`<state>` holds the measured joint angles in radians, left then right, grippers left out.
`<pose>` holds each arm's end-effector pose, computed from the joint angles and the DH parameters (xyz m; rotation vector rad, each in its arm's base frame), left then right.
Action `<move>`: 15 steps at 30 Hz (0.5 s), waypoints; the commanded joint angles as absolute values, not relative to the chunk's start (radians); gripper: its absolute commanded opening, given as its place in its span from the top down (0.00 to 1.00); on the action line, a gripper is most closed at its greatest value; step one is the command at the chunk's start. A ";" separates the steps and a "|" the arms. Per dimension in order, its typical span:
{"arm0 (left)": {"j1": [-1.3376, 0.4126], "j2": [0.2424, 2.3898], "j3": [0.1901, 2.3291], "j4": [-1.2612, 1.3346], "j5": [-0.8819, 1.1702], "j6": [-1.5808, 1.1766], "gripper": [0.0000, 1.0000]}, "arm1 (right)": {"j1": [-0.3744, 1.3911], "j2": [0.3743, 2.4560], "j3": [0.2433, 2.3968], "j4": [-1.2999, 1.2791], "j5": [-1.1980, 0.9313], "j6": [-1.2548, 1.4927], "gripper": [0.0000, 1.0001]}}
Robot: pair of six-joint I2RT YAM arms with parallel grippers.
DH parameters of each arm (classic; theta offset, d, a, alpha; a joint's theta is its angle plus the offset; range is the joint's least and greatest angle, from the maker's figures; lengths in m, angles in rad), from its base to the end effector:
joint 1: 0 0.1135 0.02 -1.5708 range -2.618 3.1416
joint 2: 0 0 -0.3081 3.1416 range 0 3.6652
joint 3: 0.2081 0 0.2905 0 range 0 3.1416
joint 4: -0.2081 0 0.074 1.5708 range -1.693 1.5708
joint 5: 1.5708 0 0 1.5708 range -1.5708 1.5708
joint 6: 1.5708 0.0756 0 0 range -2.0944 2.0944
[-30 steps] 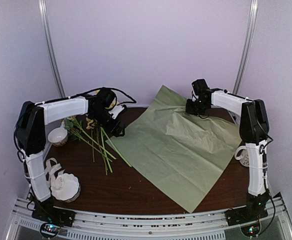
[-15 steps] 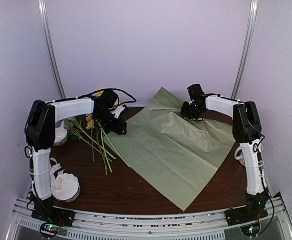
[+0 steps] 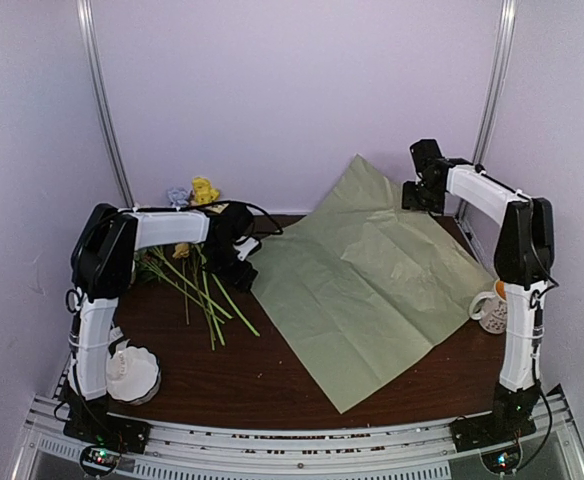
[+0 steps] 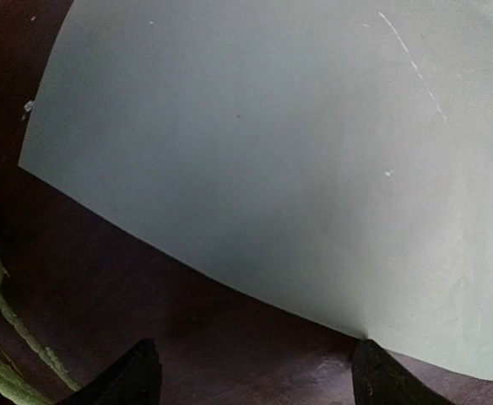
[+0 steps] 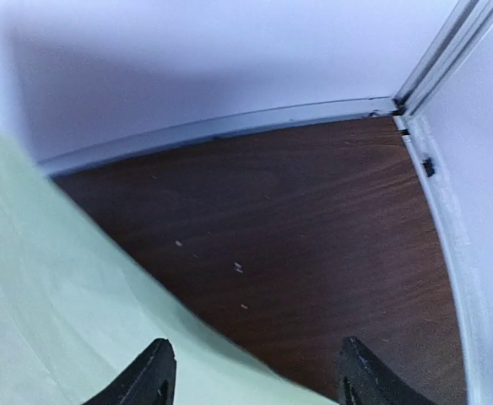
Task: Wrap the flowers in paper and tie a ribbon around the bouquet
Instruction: Unfold the folded wrapping paper at the center of the board.
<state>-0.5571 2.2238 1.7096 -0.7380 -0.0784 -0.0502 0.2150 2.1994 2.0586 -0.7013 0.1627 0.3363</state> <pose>0.4538 -0.2757 0.1288 0.6885 2.7288 -0.0299 0.5790 0.1139 0.2714 0.2198 2.3890 0.0608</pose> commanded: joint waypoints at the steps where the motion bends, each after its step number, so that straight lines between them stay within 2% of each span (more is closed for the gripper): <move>1: -0.531 2.236 1.696 -0.764 -0.143 -0.020 0.19 | 0.225 2.035 1.904 -0.777 0.298 0.167 0.30; 4: -0.528 2.231 1.696 -0.764 -0.126 -0.022 0.19 | 0.225 1.989 1.834 -0.754 0.323 0.128 0.24; 9: -0.528 2.186 1.685 -0.754 -0.079 -0.033 0.21 | 0.272 2.008 1.902 -0.875 0.326 0.141 0.28; 12: -0.532 2.150 1.687 -0.739 -0.058 -0.028 0.22 | 0.363 1.978 1.793 -0.833 0.212 0.100 0.28; 15: -0.572 2.179 1.778 -0.757 -0.082 0.000 0.22 | 0.421 1.965 1.654 -0.800 0.097 0.137 0.29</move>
<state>-0.5396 2.2047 1.6958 -0.7433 -0.0849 -0.0376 0.3279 1.9850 1.7939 -0.7864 0.2455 0.1337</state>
